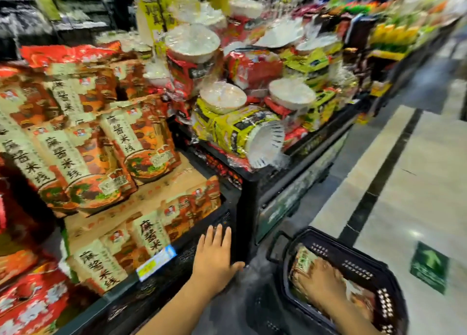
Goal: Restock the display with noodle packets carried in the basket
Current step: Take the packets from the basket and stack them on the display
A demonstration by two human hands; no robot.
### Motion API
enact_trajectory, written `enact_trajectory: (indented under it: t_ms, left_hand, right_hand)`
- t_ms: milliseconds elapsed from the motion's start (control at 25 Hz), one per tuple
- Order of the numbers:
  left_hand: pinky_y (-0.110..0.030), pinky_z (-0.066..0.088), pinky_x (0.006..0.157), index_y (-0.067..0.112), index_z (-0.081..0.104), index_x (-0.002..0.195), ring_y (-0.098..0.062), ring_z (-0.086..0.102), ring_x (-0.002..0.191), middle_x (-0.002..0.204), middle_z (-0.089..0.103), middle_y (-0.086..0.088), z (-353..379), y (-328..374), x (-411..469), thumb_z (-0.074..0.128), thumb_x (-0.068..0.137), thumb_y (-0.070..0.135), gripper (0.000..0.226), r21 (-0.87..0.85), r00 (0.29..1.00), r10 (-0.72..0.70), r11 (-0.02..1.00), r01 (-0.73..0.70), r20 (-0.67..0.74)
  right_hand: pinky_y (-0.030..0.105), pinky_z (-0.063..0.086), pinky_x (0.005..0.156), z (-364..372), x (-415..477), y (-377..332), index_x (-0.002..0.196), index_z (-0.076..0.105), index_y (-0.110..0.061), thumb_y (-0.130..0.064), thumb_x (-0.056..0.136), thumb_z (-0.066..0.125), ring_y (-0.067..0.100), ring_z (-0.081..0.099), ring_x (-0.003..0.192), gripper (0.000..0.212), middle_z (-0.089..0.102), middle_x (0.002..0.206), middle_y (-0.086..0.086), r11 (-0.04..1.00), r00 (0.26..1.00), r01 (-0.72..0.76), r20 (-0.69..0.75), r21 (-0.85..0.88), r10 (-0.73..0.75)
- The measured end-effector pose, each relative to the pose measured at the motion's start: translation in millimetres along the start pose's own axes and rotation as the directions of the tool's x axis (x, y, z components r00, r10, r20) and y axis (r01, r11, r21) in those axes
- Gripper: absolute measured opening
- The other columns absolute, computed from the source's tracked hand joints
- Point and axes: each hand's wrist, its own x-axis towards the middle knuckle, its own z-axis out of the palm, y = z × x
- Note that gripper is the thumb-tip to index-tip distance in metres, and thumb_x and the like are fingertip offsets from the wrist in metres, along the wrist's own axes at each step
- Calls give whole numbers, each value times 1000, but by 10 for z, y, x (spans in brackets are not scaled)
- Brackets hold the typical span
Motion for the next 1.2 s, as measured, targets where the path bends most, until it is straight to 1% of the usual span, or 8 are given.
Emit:
enact_trajectory:
  t_ms: [200, 320, 480, 640, 800, 920, 1120, 1200]
  left_hand:
    - [-44, 6, 122, 16, -1, 158, -30, -3, 152, 166, 0, -8, 58, 719, 462, 41, 94, 66, 92, 58, 987, 133, 989, -139, 91]
    - [-43, 8, 122, 16, 0, 158, -30, 0, 152, 166, 1, -9, 113, 1237, 794, 40, 93, 67, 92, 88, 971, 187, 975, -202, 148]
    - [-43, 9, 123, 15, -1, 158, -30, 1, 152, 165, 2, -9, 286, 1799, 1248, 37, 92, 70, 94, 94, 949, 225, 964, -250, 222]
    - [-43, 10, 122, 15, 1, 158, -27, 3, 152, 166, 4, -8, 651, 2286, 1742, 42, 93, 66, 92, 76, 920, 199, 968, -237, 337]
    - [-44, 14, 122, 15, 4, 158, -27, 5, 152, 165, 7, -8, 1221, 2491, 2107, 43, 93, 65, 90, 97, 871, 124, 977, -192, 475]
    - [-41, 12, 122, 16, 2, 158, -26, 5, 152, 166, 3, -9, 1711, 2597, 2360, 41, 94, 65, 89, 140, 808, 49, 977, -161, 587]
    - [-38, 19, 121, 10, 6, 157, -26, 13, 151, 164, 14, -11, 2579, 2684, 2989, 41, 95, 63, 89, 165, 791, 52, 967, -191, 610]
    - [-38, 20, 121, 7, 7, 157, -29, 17, 150, 163, 17, -14, 2967, 2691, 3281, 44, 95, 60, 89, 146, 779, 41, 975, -169, 626]
  right_hand:
    - [38, 39, 104, -219, 207, 623, 148, 31, -14, -62, 89, 49, 32, 46, 131, 78, 48, 145, 12, 987, 991, -137, 9, 89, 137]
    - [38, 39, 106, -413, 409, 1024, 144, 36, -15, -63, 90, 48, 31, 48, 130, 73, 52, 142, 12, 976, 981, -194, 2, 98, 194]
    - [36, 47, 96, -559, 796, 1552, 135, 46, -23, -65, 81, 57, 31, 55, 122, 69, 59, 134, 8, 948, 961, -276, 40, 161, 273]
    - [40, 41, 102, -607, 1285, 2031, 147, 30, -20, -63, 88, 52, 38, 45, 129, 76, 48, 141, 18, 907, 918, -392, 128, 152, 375]
    - [41, 44, 97, -374, 1804, 2505, 134, 41, -14, -65, 89, 49, 37, 50, 121, 69, 54, 132, 19, 880, 880, -453, 231, 143, 415]
    - [38, 44, 93, -104, 2132, 2801, 136, 39, -11, -53, 94, 52, 38, 51, 119, 61, 54, 131, 20, 868, 841, -482, 340, 116, 422]
    - [38, 46, 85, 539, 2720, 3231, 124, 47, -8, -53, 93, 54, 38, 58, 109, 55, 58, 124, 22, 843, 801, -525, 399, 112, 446]
    - [37, 43, 86, 870, 2980, 3367, 130, 45, -5, -53, 94, 54, 36, 56, 115, 61, 57, 127, 21, 843, 783, -532, 425, 79, 454]
